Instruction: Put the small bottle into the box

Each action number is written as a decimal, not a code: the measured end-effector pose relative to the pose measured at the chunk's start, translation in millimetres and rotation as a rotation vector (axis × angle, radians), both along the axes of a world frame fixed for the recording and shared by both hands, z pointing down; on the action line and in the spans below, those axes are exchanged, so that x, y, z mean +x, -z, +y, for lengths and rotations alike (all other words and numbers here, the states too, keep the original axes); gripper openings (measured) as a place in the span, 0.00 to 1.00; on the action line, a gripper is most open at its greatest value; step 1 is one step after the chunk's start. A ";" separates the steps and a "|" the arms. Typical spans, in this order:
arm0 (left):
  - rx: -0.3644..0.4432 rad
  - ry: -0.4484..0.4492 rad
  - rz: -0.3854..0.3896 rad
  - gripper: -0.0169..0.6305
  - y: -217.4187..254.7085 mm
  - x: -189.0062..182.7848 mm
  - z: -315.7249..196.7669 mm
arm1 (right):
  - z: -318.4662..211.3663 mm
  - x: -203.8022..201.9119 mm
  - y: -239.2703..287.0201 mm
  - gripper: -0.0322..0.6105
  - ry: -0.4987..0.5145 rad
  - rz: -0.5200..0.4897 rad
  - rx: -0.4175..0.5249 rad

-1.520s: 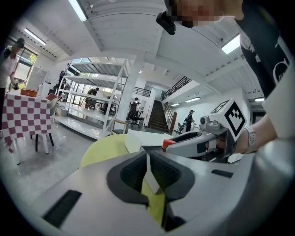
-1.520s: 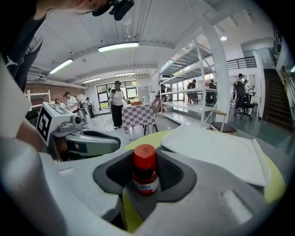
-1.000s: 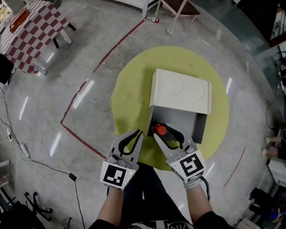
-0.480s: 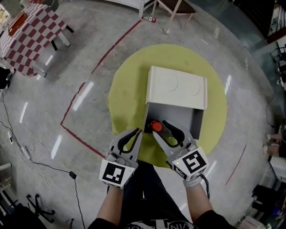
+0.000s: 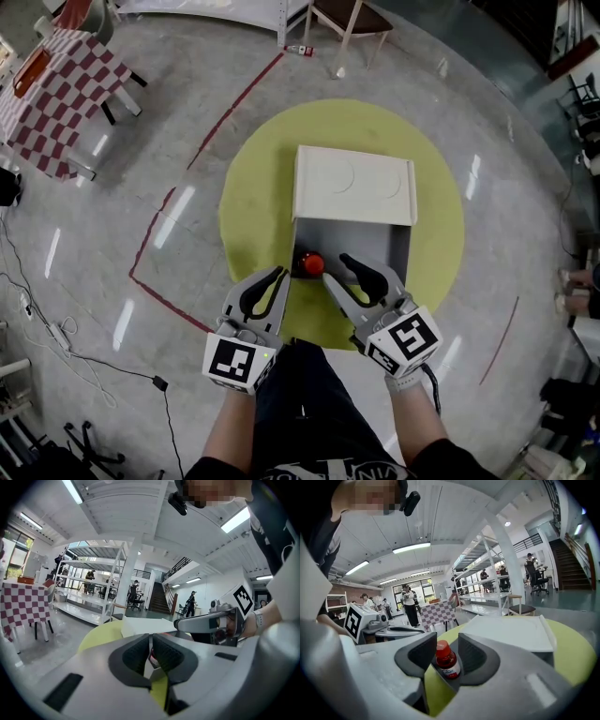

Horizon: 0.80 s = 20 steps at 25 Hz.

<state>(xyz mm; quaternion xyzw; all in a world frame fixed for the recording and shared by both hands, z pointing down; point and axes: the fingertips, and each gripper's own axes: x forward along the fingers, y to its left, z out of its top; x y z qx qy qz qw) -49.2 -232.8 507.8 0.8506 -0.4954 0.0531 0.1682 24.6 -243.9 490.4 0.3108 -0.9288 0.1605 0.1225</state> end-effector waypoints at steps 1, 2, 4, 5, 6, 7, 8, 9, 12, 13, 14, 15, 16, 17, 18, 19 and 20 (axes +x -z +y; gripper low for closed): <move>0.003 -0.002 -0.002 0.07 1.7 0.4 0.1 | 0.5 1.8 2.1 0.27 -0.006 -0.001 0.005; 0.005 -0.004 -0.003 0.07 3.6 0.6 0.2 | 1.1 3.2 4.5 0.27 -0.011 -0.001 0.009; 0.008 -0.006 -0.001 0.07 9.1 1.3 -0.4 | 1.6 6.5 10.1 0.24 -0.022 0.001 0.017; 0.010 -0.007 0.001 0.07 12.8 2.0 -1.1 | 1.5 8.8 13.3 0.22 -0.028 0.004 0.024; 0.012 -0.009 0.001 0.07 16.2 2.8 -1.9 | 1.0 11.3 16.5 0.20 -0.035 0.009 0.032; 0.015 -0.010 0.001 0.07 19.2 3.7 -2.7 | 0.4 13.7 19.5 0.17 -0.042 0.014 0.040; 0.019 -0.012 -0.001 0.07 21.4 4.6 -3.3 | -0.1 16.1 22.2 0.16 -0.048 0.016 0.045; 0.022 -0.014 -0.002 0.07 22.8 5.8 -3.7 | -0.4 18.4 24.5 0.15 -0.052 0.014 0.047; 0.031 -0.019 -0.004 0.07 28.9 9.5 -5.3 | -0.8 25.4 32.3 0.13 -0.066 -0.002 0.048; 0.033 -0.020 -0.004 0.07 32.0 9.9 -6.1 | -1.1 27.0 35.9 0.12 -0.072 -0.005 0.052; 0.036 -0.022 -0.002 0.07 34.9 9.8 -6.9 | -1.5 28.1 39.3 0.11 -0.079 -0.006 0.057; 0.038 -0.023 -0.002 0.07 37.4 9.6 -7.5 | -1.9 28.9 42.2 0.10 -0.085 -0.007 0.060; 0.041 -0.024 -0.002 0.07 39.9 9.5 -8.1 | -2.2 29.7 44.6 0.09 -0.090 -0.010 0.063; 0.044 -0.026 -0.002 0.07 42.8 9.7 -8.7 | -2.4 30.7 46.8 0.09 -0.095 -0.014 0.064; 0.048 -0.029 -0.003 0.07 45.6 10.3 -9.0 | -2.6 32.2 49.3 0.09 -0.100 -0.019 0.065; 0.051 -0.031 -0.003 0.07 48.2 11.2 -9.2 | -2.8 34.2 52.2 0.09 -0.105 -0.024 0.067; 0.053 -0.032 -0.003 0.07 51.0 12.1 -9.4 | -3.1 36.1 55.3 0.09 -0.111 -0.027 0.070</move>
